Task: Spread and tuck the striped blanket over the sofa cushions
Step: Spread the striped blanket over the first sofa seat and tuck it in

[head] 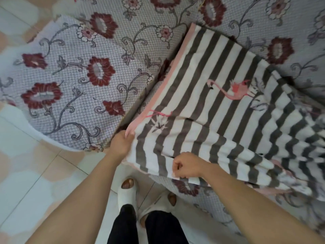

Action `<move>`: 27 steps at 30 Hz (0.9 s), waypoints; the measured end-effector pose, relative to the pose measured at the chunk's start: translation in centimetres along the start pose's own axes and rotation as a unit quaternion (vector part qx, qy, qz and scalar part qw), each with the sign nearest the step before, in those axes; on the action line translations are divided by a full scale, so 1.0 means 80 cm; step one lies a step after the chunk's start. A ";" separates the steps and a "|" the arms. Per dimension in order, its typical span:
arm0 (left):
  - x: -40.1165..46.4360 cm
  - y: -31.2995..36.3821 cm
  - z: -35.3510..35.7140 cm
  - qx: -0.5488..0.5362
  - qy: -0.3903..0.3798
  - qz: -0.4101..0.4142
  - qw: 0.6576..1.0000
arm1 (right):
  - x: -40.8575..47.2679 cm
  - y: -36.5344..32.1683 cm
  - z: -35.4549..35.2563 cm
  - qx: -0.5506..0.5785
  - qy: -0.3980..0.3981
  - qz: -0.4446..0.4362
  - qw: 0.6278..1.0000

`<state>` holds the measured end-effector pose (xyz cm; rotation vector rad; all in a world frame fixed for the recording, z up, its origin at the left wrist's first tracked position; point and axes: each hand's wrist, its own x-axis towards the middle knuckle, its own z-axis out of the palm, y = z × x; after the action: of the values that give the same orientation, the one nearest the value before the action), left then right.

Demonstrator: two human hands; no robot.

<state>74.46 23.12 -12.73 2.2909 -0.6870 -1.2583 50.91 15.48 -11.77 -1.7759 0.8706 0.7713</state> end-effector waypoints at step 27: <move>-0.024 0.003 0.142 0.560 -0.058 0.410 0.717 | -0.013 0.090 0.049 -0.030 0.380 0.058 0.923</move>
<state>63.79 22.58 -16.96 2.0245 -2.7020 -0.5005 43.92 17.43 -15.70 -2.1203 1.4751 0.1442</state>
